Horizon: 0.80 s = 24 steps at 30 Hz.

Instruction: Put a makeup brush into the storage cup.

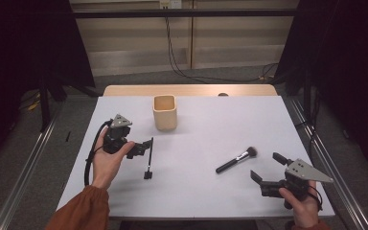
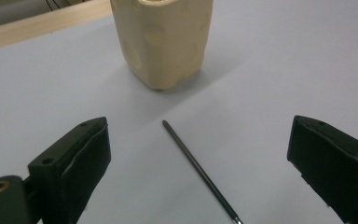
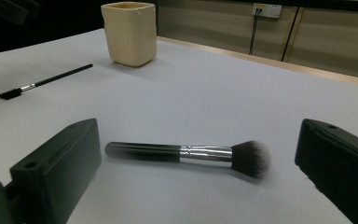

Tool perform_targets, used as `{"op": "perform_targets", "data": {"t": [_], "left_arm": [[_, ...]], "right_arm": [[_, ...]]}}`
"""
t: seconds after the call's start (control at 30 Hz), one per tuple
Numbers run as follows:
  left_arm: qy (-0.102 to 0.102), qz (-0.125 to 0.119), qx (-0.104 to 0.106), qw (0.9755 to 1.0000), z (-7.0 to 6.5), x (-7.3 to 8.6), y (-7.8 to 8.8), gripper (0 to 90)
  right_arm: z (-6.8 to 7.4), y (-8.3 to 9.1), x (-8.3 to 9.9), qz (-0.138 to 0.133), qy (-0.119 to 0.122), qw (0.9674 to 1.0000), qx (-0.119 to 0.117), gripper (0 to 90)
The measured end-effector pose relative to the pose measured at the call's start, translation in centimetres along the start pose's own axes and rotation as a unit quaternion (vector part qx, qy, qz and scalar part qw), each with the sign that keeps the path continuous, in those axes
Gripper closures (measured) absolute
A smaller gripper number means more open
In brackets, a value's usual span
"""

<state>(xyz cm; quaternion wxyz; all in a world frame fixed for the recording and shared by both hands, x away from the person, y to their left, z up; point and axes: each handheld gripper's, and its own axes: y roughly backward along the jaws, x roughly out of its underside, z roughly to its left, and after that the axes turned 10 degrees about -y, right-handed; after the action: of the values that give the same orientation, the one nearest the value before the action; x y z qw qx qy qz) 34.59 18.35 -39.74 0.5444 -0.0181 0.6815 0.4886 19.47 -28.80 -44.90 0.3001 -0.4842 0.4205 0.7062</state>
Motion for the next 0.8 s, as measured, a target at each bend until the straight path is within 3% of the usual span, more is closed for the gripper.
{"op": "perform_targets", "data": {"t": [0.07,0.13,0.3,0.4,0.47,0.6,0.8], "left_arm": [[0.005,0.045,0.02,0.9988,0.2,-0.4,-0.1,6.7],[-0.006,0.07,0.005,0.9975,0.1,-0.6,-0.5,6.8],[0.005,0.131,0.022,0.9911,0.0,-0.9,-1.7,6.7],[0.0,0.155,0.027,0.9875,-0.2,-0.9,-2.4,6.7],[-0.002,0.178,0.026,0.9838,-0.3,-1.0,-2.8,7.3],[0.0,0.194,0.032,0.9806,-0.6,-1.1,-3.3,10.3],[0.013,0.239,0.044,0.97,-0.8,-0.9,-4.7,8.4]], "right_arm": [[0.0,0.0,0.0,0.0,0.0,1.0,0.0,0.1],[0.0,0.0,0.0,0.0,0.0,1.0,0.0,0.1],[0.0,-0.1,0.0,0.003,0.002,1.0,-0.001,0.1],[0.0,-0.1,0.0,0.003,0.002,1.0,-0.002,0.1],[0.0,-0.1,0.0,0.004,0.002,1.0,-0.002,0.1],[0.1,-0.1,0.1,0.005,0.001,1.0,-0.002,0.1],[0.1,-0.1,0.1,0.006,0.003,1.0,-0.004,0.1]]}}
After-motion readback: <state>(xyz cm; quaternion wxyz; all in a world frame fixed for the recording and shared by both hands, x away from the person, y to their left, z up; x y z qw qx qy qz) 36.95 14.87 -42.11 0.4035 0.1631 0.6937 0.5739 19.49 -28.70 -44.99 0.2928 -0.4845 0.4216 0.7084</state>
